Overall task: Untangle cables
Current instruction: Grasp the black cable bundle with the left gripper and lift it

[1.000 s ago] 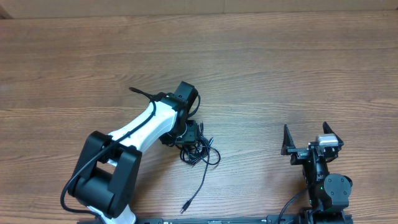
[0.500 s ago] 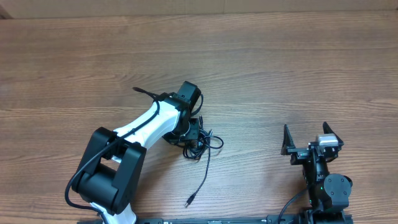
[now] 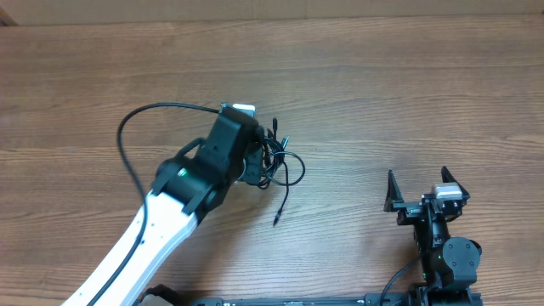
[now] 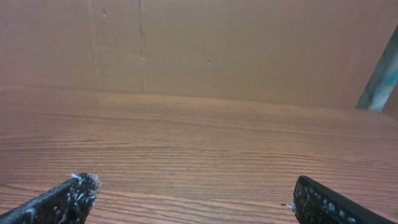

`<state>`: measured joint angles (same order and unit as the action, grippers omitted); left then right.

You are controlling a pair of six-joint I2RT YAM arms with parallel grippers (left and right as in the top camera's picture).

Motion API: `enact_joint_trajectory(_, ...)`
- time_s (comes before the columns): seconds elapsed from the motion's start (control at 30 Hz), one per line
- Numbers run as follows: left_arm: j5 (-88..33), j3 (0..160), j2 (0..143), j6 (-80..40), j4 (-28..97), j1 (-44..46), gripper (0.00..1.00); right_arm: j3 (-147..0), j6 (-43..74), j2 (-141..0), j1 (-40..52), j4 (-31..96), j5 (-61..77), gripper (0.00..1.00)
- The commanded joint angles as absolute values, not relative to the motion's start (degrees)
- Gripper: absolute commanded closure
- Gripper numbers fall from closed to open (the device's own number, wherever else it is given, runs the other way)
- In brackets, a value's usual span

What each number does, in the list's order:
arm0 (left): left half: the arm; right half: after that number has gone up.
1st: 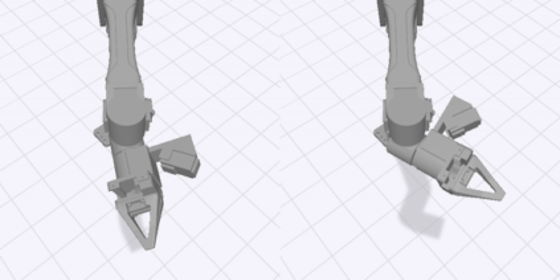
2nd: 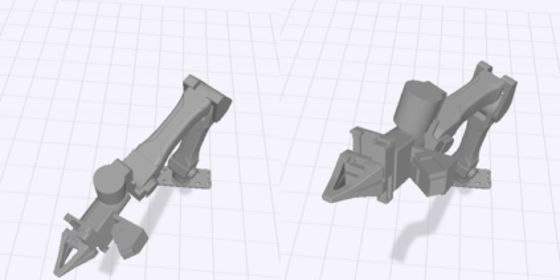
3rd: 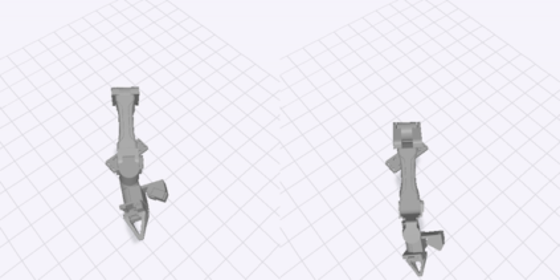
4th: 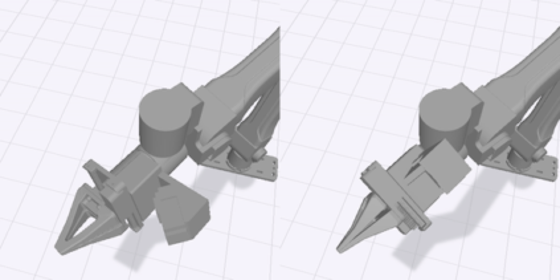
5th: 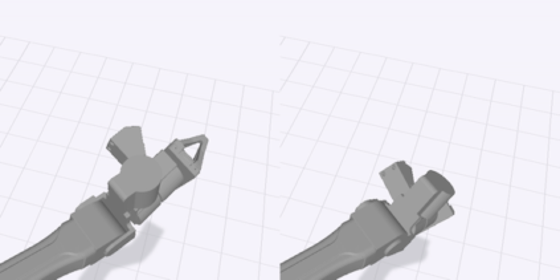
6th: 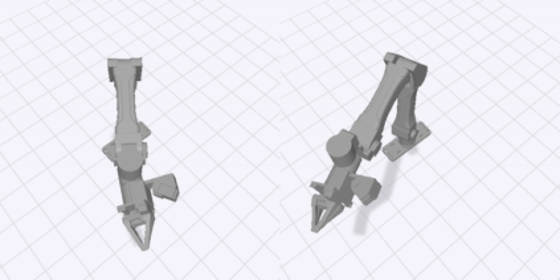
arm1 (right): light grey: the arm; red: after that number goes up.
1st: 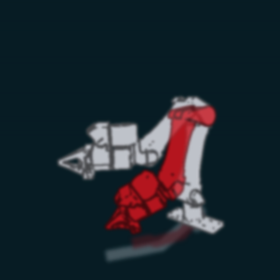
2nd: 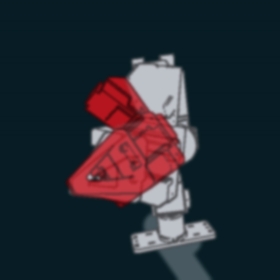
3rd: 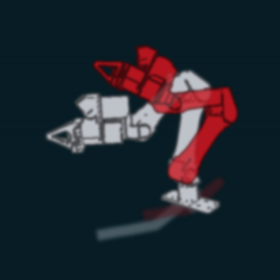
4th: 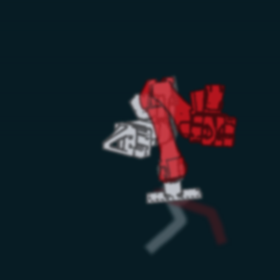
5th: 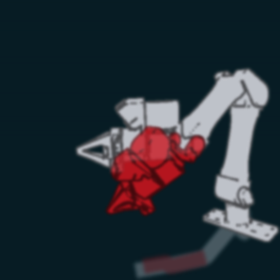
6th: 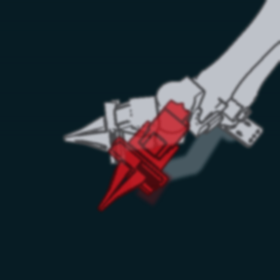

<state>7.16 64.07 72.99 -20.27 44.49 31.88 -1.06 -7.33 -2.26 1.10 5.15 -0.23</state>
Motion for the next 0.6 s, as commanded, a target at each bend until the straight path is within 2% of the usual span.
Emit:
enact_joint_trajectory(0.0, 7.7, 64.8, 69.3, -9.7, 44.3, 32.4, 0.96, -0.5, -7.4, -2.4, 0.9, 4.8, 0.1, 0.00)
enact_joint_trajectory(0.33, -9.4, 64.8, 65.3, -1.4, 44.6, 32.4, 0.96, -0.5, -7.4, -2.4, 0.9, 4.8, 0.1, 0.00)
enact_joint_trajectory(0.43, -17.1, 64.8, 65.2, 6.0, 44.8, 32.4, 0.96, -0.5, -7.4, -2.4, 0.9, 4.8, 0.1, 0.00)
enact_joint_trajectory(0.57, -18.4, 64.8, 65.2, 7.2, 44.8, 32.4, 0.96, -0.5, -7.4, -2.4, 0.9, 4.5, 0.8, 0.00)
